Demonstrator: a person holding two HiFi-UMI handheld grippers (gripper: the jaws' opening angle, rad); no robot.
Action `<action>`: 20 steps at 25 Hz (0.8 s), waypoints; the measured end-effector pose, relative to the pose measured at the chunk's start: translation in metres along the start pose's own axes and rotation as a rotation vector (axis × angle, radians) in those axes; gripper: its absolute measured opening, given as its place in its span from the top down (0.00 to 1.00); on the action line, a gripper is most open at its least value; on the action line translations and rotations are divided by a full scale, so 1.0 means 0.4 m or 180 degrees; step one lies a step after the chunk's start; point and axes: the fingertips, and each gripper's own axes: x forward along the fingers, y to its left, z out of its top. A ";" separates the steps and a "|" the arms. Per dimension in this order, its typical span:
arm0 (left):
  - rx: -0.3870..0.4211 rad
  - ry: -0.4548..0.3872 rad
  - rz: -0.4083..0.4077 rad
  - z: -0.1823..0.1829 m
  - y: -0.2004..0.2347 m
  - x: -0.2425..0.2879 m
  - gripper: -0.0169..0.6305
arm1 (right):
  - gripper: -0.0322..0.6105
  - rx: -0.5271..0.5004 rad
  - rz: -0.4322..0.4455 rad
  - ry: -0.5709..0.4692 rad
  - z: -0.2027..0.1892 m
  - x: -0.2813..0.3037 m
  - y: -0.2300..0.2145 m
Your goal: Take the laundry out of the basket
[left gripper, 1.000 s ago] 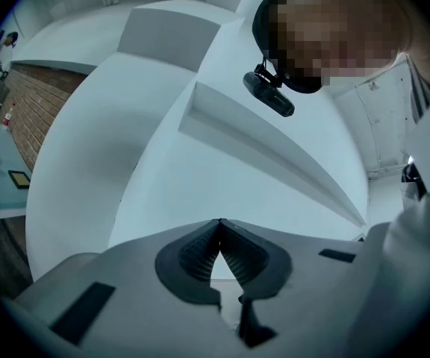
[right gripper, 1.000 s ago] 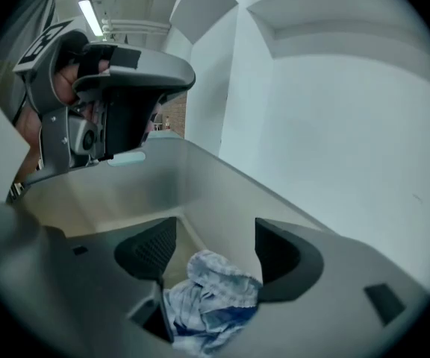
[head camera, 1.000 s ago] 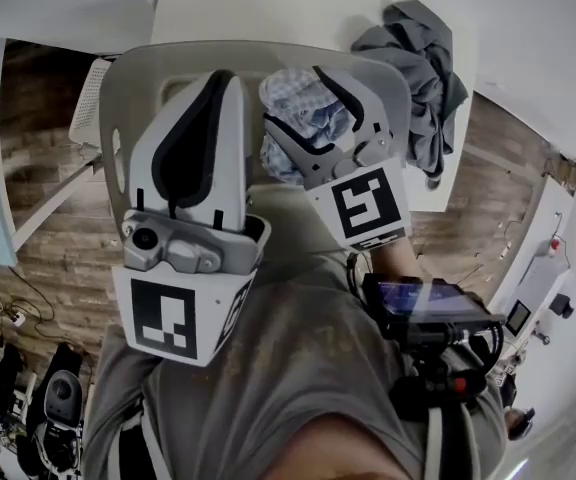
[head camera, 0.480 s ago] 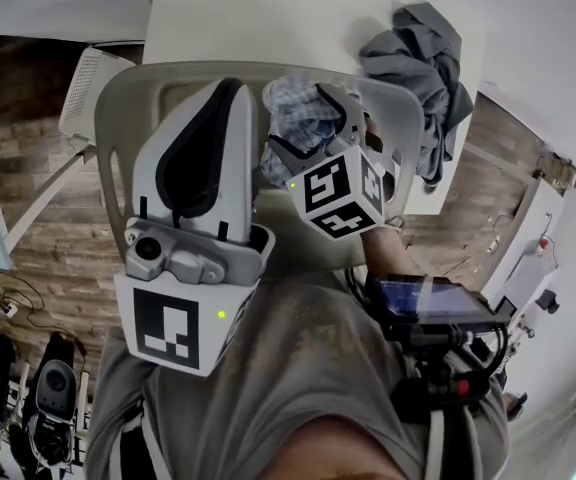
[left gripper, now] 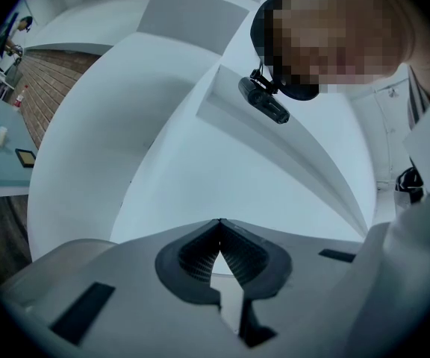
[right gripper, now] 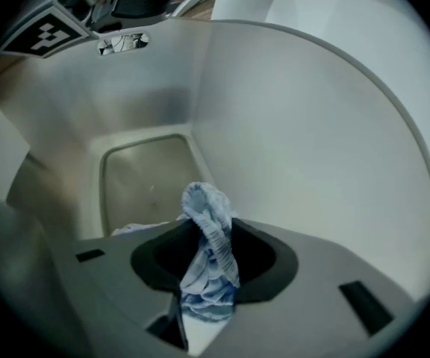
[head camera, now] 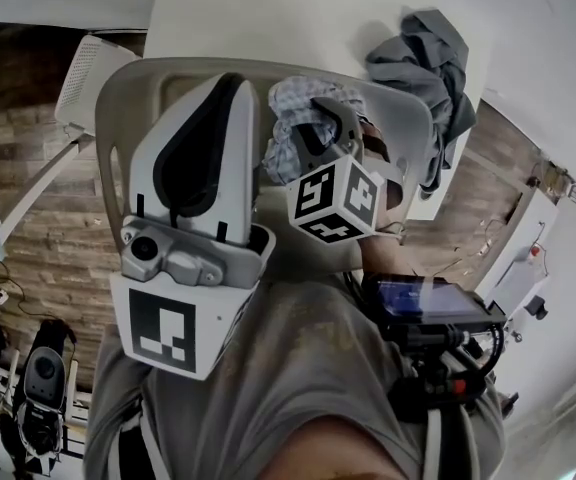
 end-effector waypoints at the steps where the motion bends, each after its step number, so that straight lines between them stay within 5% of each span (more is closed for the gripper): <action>1: 0.0007 0.0000 -0.0006 0.000 -0.003 0.001 0.96 | 0.75 -0.0018 -0.0017 -0.0014 0.003 -0.002 -0.002; 5: 0.0055 0.0014 -0.0025 -0.009 -0.022 0.009 0.96 | 0.86 0.0079 -0.0058 -0.0193 0.018 -0.017 -0.018; 20: 0.0422 -0.0288 0.0009 0.082 -0.104 -0.078 0.96 | 0.90 0.0504 -0.0627 -0.1552 0.171 -0.243 -0.076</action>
